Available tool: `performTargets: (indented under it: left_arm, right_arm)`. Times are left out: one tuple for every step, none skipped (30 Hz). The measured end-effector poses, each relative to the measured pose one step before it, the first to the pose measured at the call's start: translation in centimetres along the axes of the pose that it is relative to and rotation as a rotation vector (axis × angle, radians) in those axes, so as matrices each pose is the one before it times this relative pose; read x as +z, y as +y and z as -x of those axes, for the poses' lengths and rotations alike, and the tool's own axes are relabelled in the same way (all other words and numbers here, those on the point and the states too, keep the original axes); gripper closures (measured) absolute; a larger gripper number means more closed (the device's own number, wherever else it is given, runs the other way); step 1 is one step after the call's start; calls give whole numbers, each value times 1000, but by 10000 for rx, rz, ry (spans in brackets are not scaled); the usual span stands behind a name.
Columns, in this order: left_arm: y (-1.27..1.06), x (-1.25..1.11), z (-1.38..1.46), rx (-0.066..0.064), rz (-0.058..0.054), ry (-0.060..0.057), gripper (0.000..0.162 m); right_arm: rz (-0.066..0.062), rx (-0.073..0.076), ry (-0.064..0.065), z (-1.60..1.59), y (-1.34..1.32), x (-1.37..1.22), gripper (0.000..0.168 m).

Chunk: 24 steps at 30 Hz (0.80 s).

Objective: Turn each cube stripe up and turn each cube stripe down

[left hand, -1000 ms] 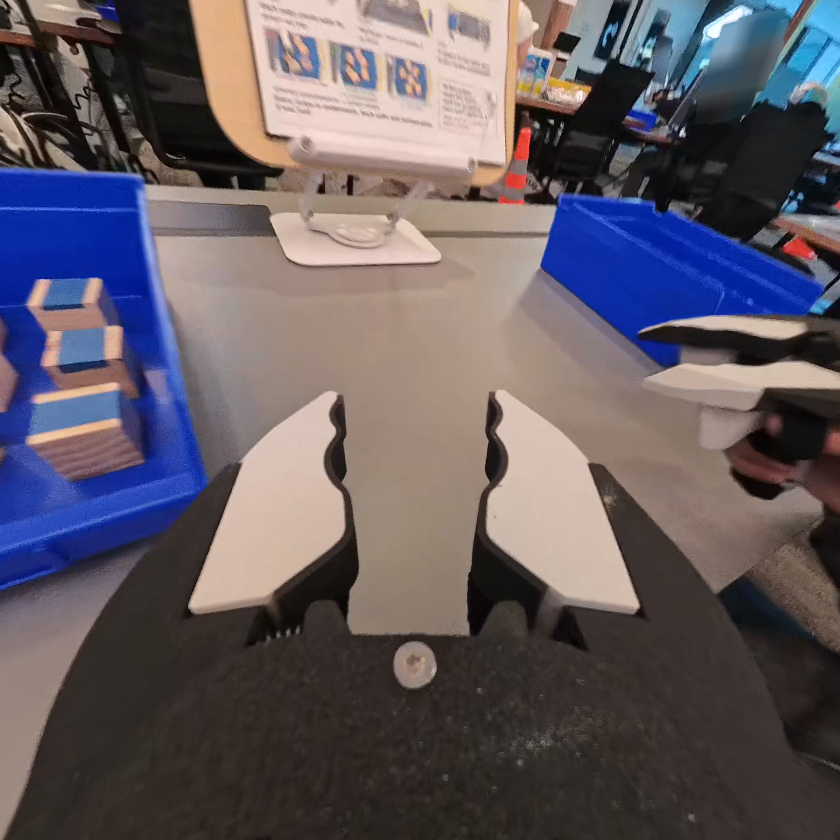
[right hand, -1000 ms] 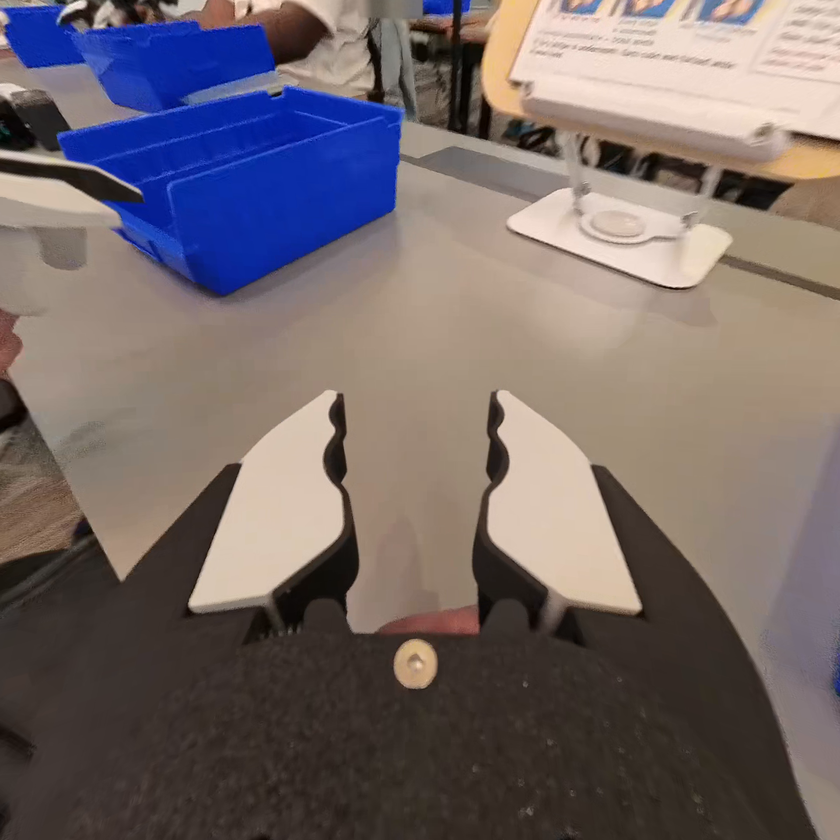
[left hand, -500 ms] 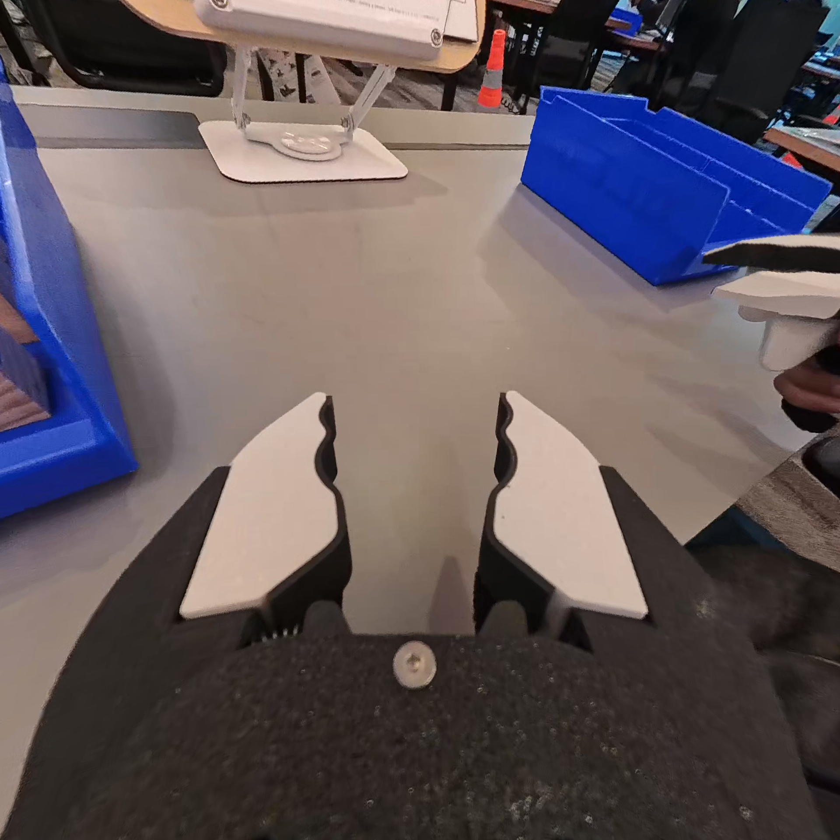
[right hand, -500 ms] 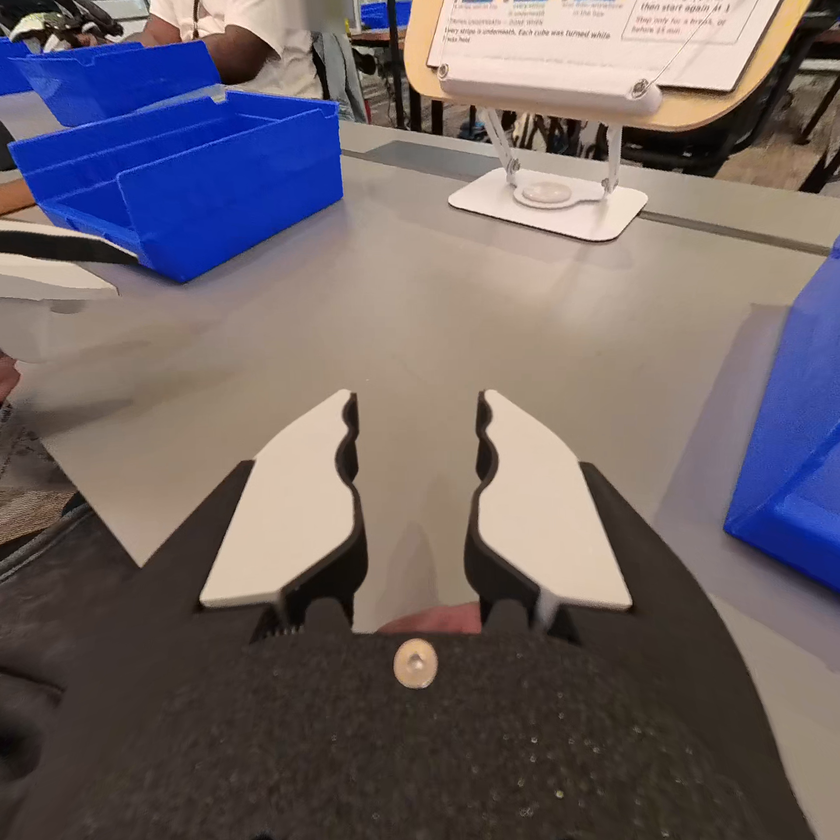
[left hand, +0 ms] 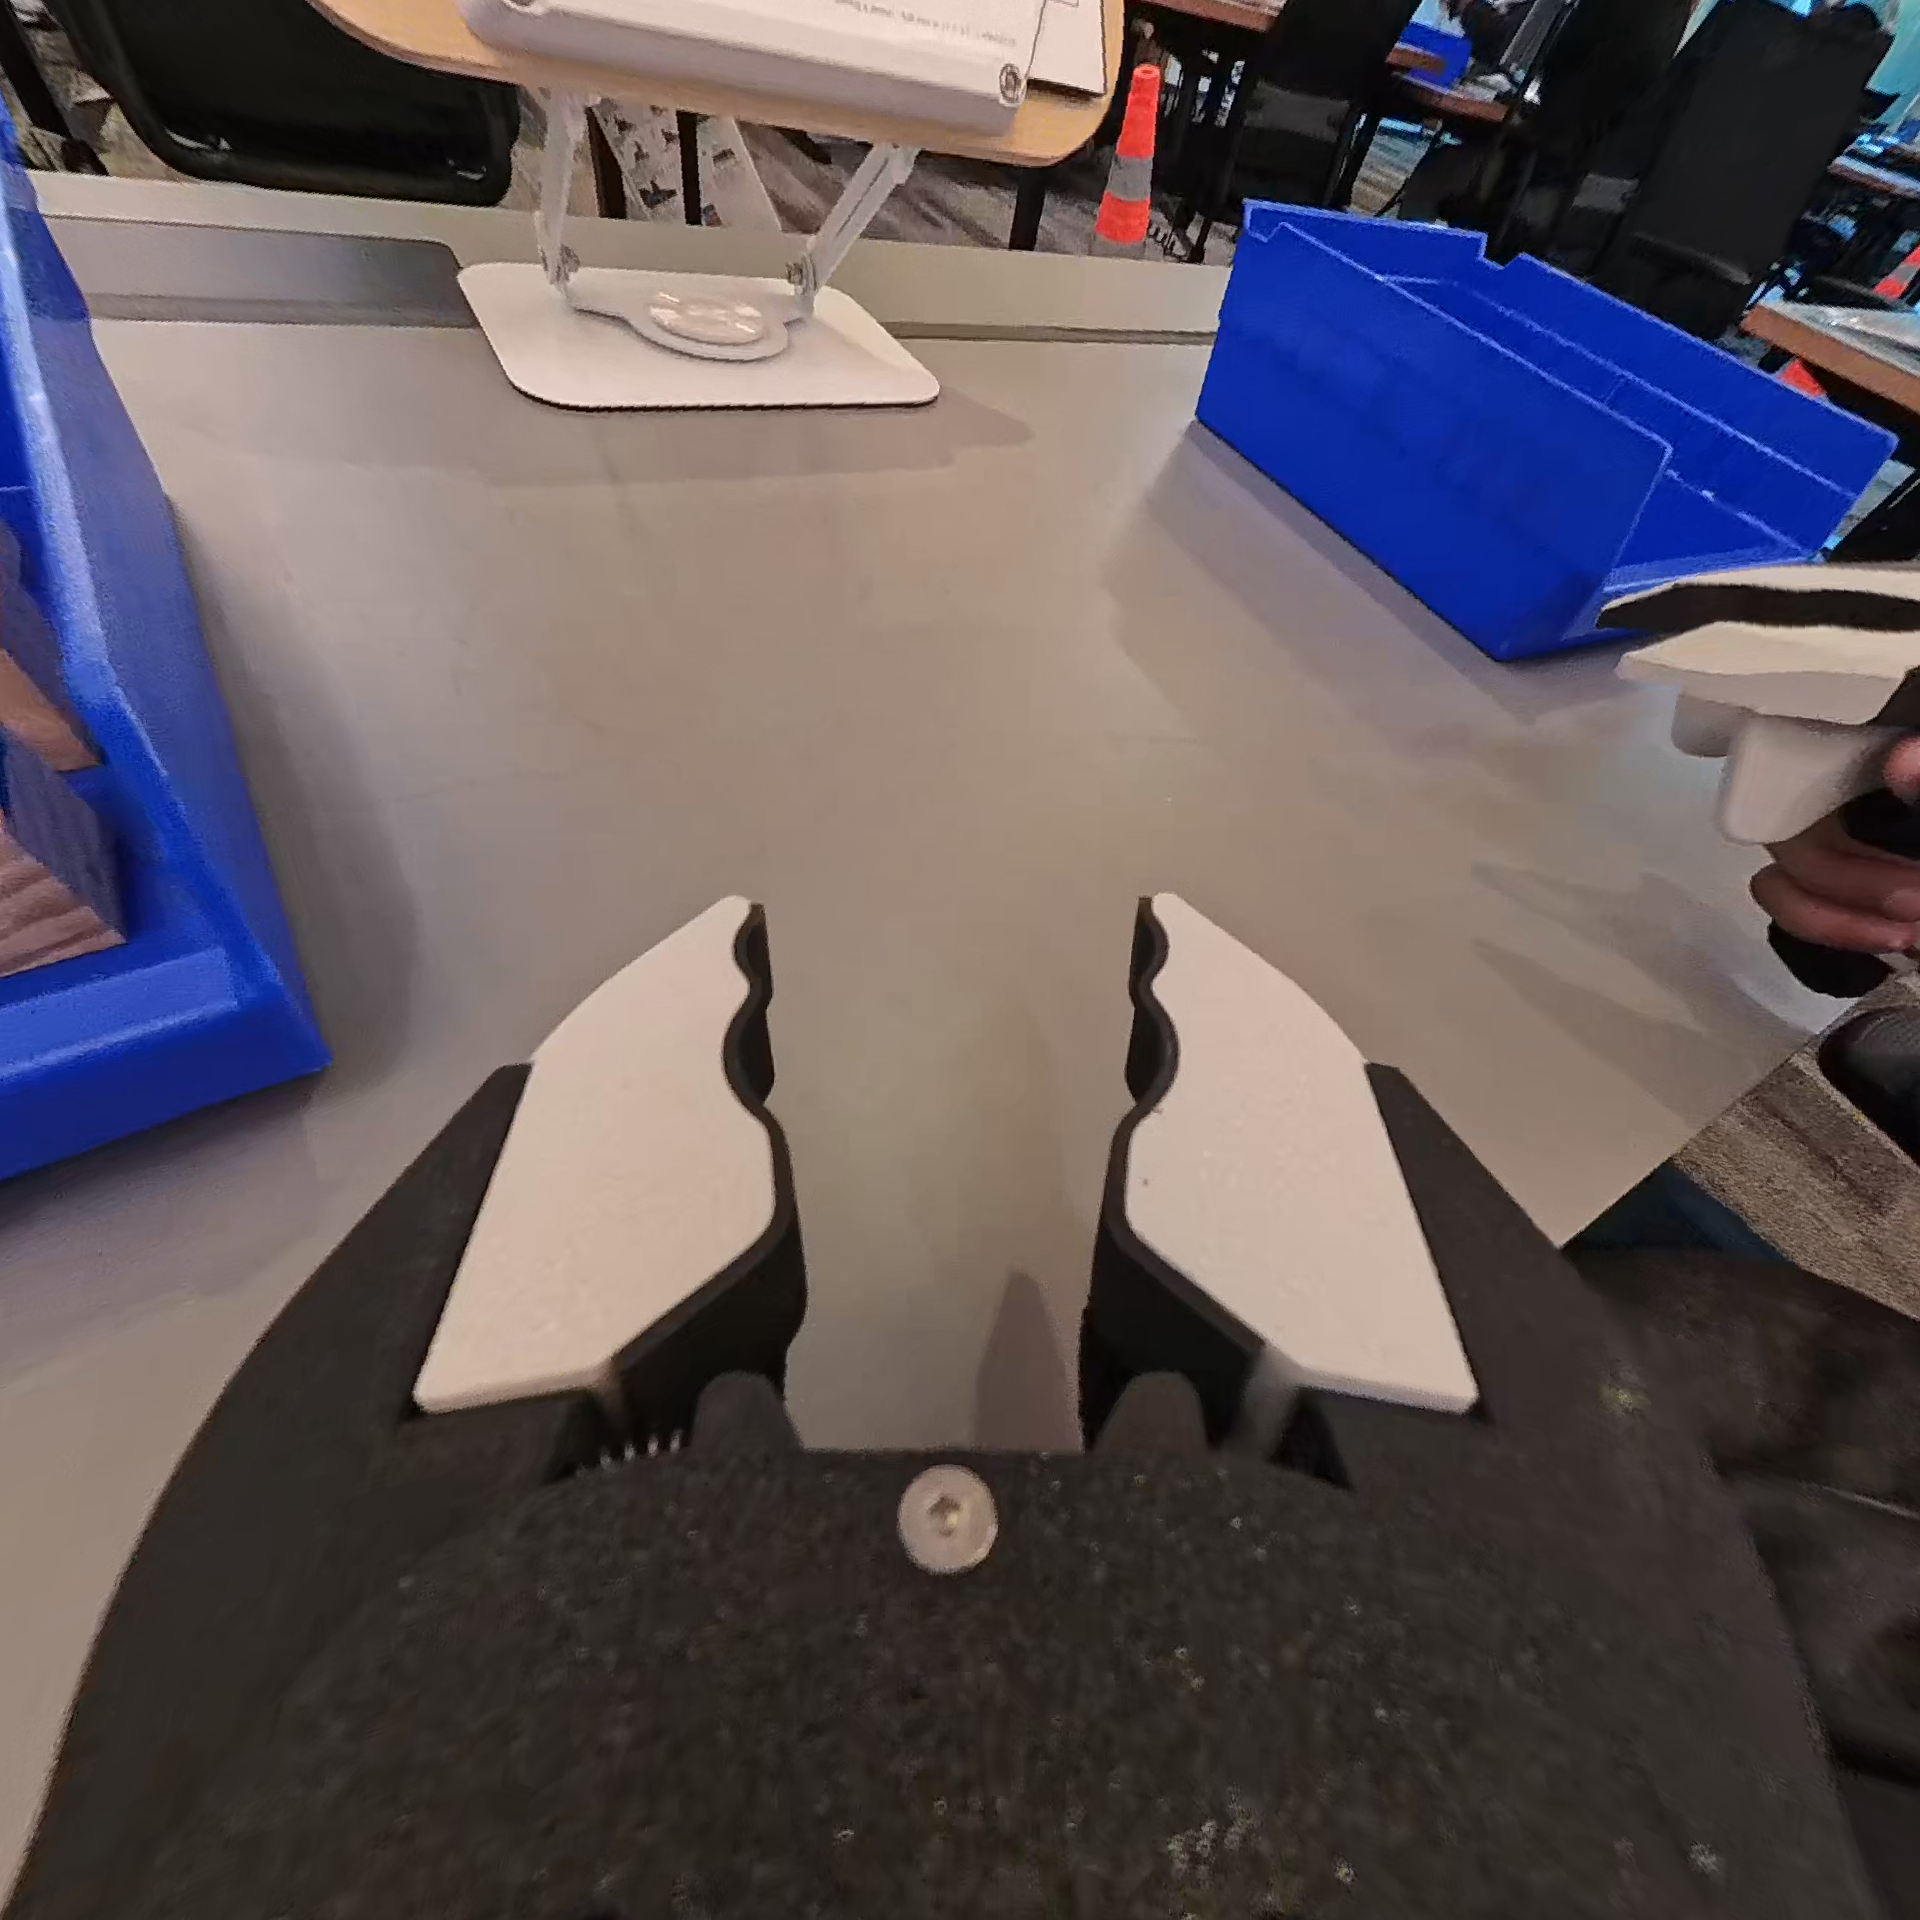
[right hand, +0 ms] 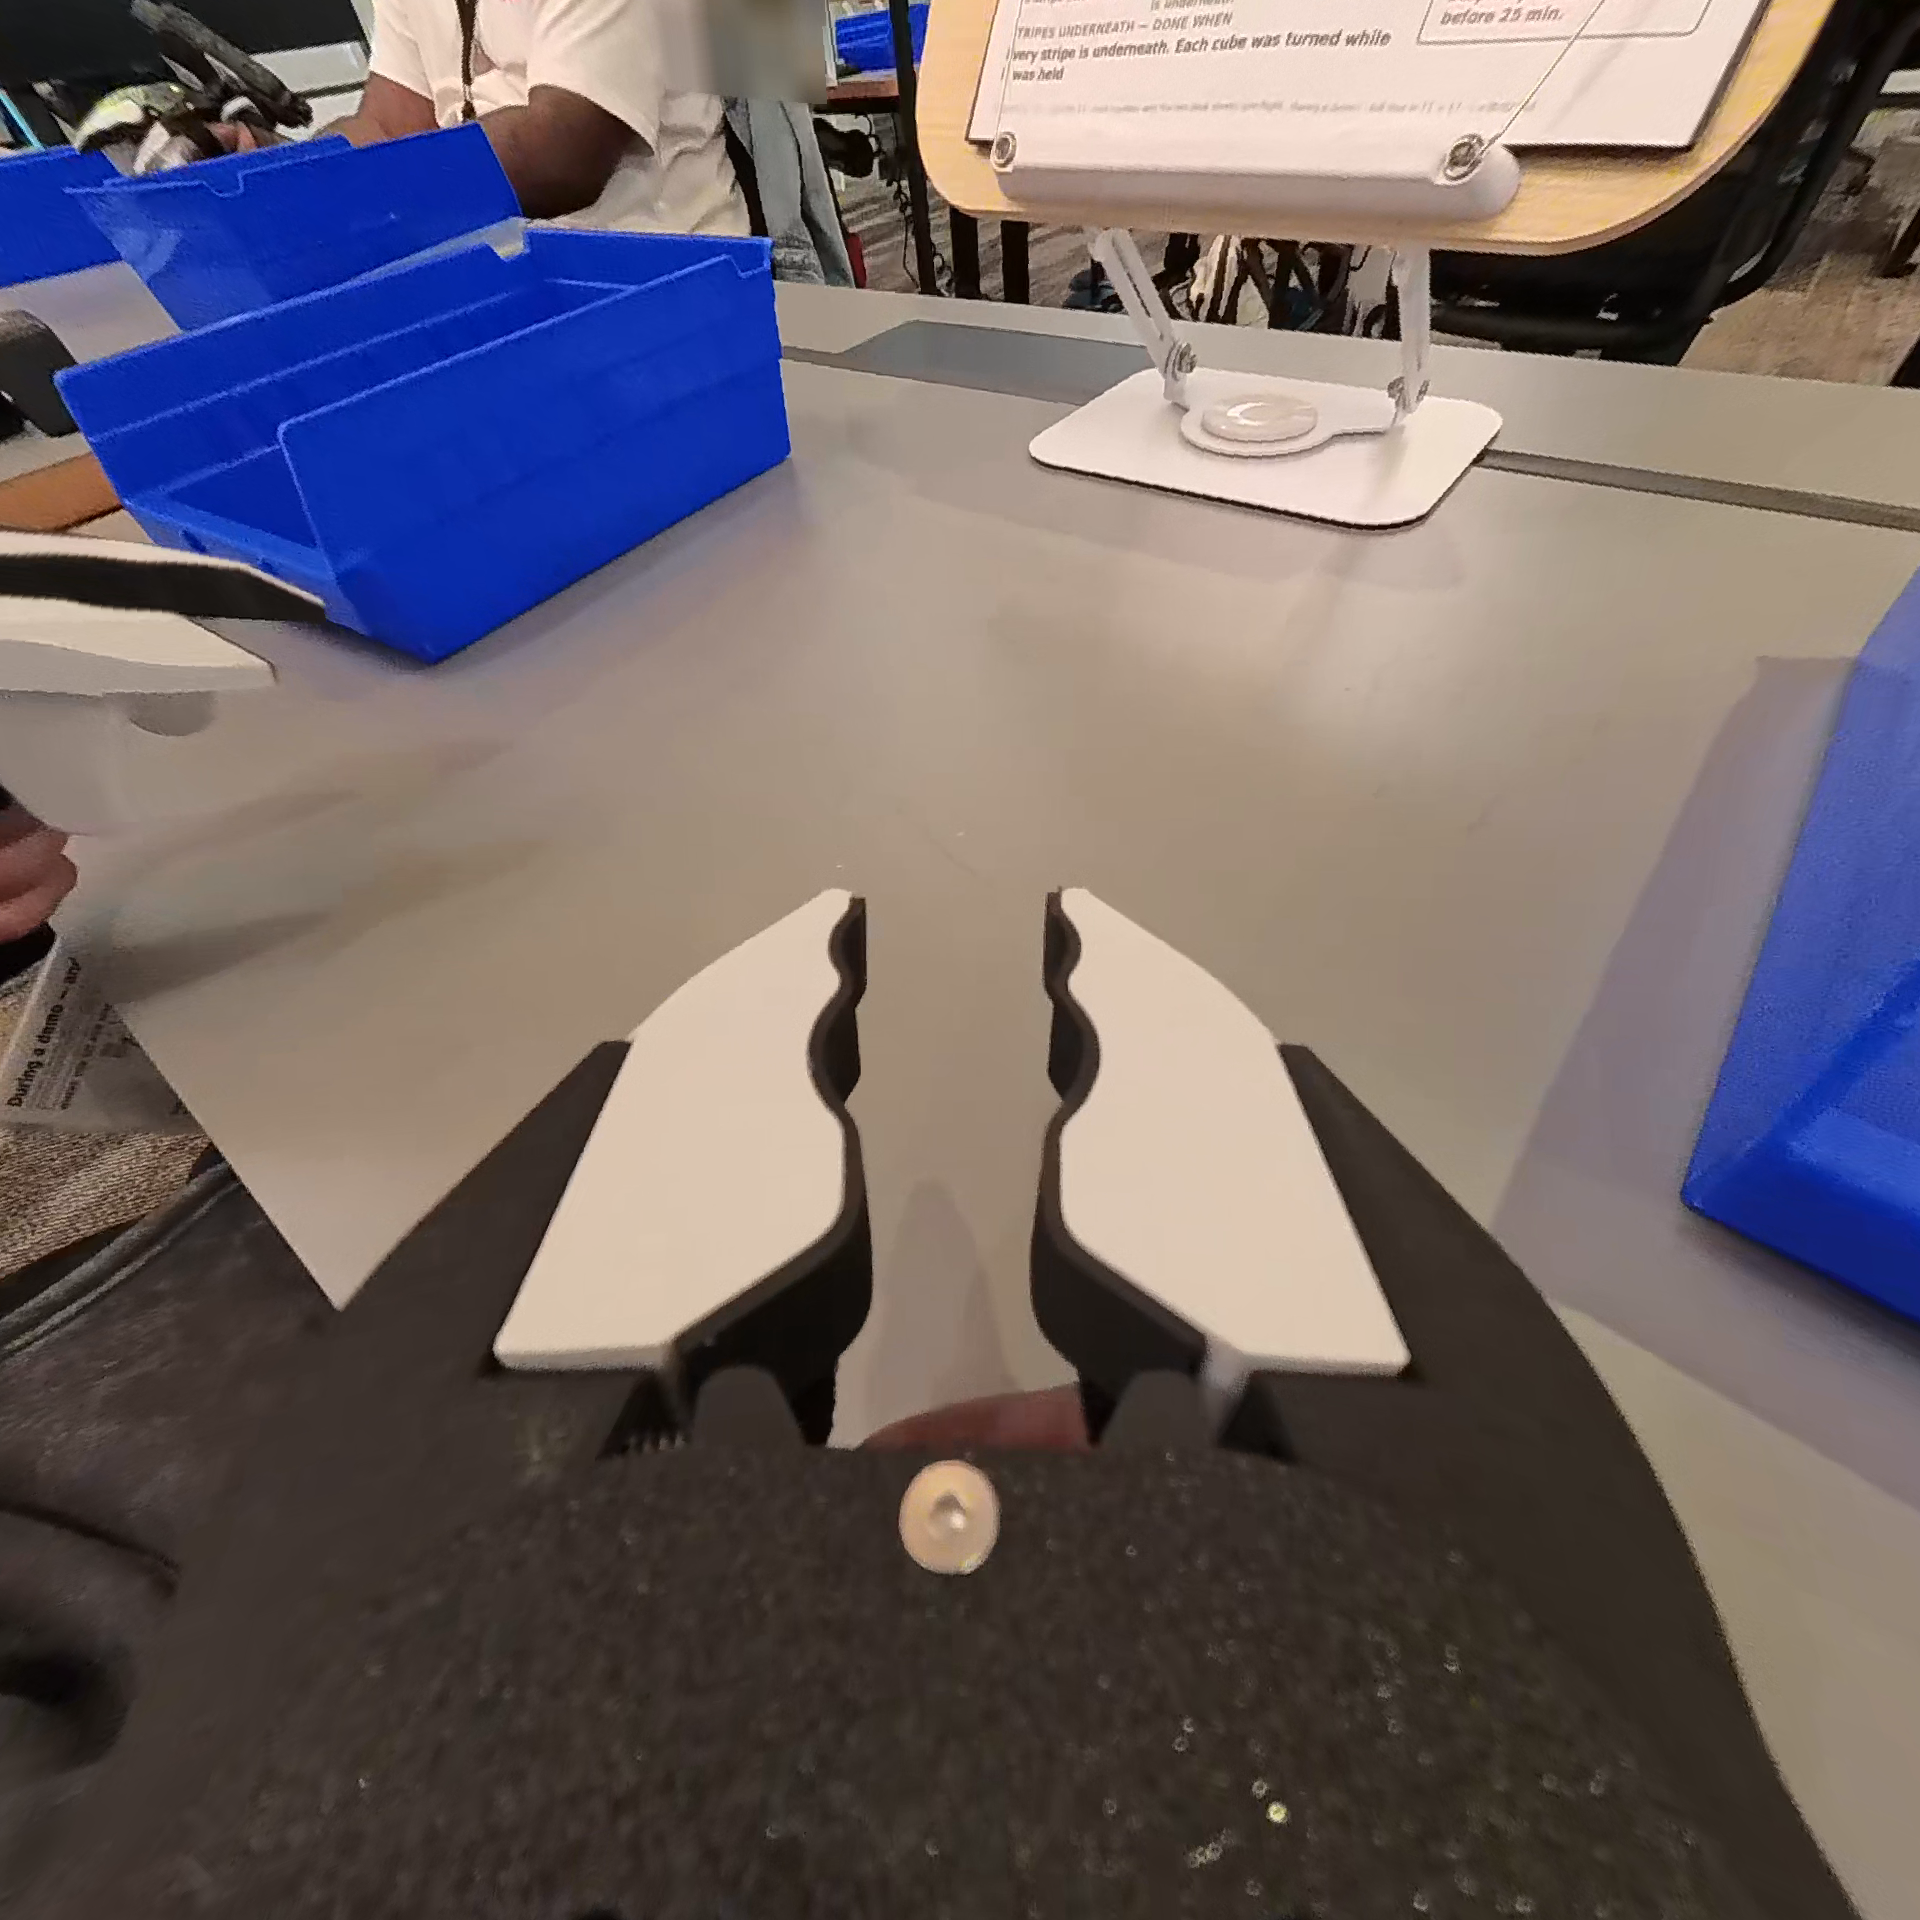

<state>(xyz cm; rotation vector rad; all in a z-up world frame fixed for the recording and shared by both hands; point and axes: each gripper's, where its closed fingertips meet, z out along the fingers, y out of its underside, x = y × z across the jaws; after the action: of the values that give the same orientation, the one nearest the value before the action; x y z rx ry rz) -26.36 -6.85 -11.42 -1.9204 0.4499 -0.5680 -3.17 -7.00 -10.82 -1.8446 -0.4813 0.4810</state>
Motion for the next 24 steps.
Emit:
performTargets:
  left_arm:
    - [0,-30,70,-14,45,-10,96]
    - [-87,-86,100,-13,-13,-10,96]
    - [-194,-159,156,-27,-36,-10,96]
    - [-275,-256,212,-70,13,-19,96]
    - [-474,-463,161,-66,46,36,95]
    - [-725,-709,271,17,30,-3,94]
    - [-818,-872,848,138,72,-307,93]
    - [-791,-888,1535,272,174,-617,93]
    - [-629,-719,2014,345,335,-726,94]
    - [-330,-373,2216,313,544,-634,93]
    - [-200,-34,2213,169,606,-454,93]
    - [-59,308,2020,4,653,-224,94]
    - [139,673,1880,-80,773,-117,95]
    - [151,930,1975,-149,776,-237,95]
    - [121,1095,2057,-38,761,-455,94]
    - [-72,1201,1978,89,607,-598,95]
    - [-166,1280,1618,61,484,-506,95]
    - [-67,1342,1076,4,513,-227,95]
    - [103,1351,517,-82,585,80,95]
    - [197,1247,357,-107,581,144,94]
    - [165,1085,446,-108,485,31,93]
    - [12,813,366,-107,279,12,93]
    - [-10,623,156,-92,138,72,95]
    - [202,479,-129,-77,190,224,100]
  right_arm:
    - [-46,-29,10,39,-62,-6,136]
    - [-20,-16,-28,108,-50,12,136]
    - [26,19,-53,148,0,40,136]
    - [9,39,-53,167,-43,22,136]
    - [-43,23,-64,205,-102,10,137]
    - [-44,11,-57,180,-87,25,137]
    - [-2,-27,-76,185,-20,59,137]
    - [70,-68,-103,195,138,113,137]
    - [152,-110,-156,238,301,175,139]
    - [184,-96,-102,151,339,204,141]
    - [146,-49,-15,43,280,172,141]
    - [64,-24,-37,91,121,102,141]
    - [-17,-16,-104,207,-29,51,141]
    - [-30,-17,-106,212,-111,7,141]
    - [-30,-31,-51,139,-146,-12,141]
    - [-43,-56,-8,65,-123,-56,141]
    - [-31,-57,16,21,-75,-73,142]
    - [5,-37,13,8,7,-84,142]
    - [0,-12,6,4,11,-89,142]
    - [-23,-4,-13,21,-25,-88,143]
    - [-38,6,-5,-8,-85,-88,143]
    - [-40,7,8,-32,-77,-90,143]
    - [-18,4,12,-48,-24,-88,143]
    - [5,6,11,-59,34,-65,144]
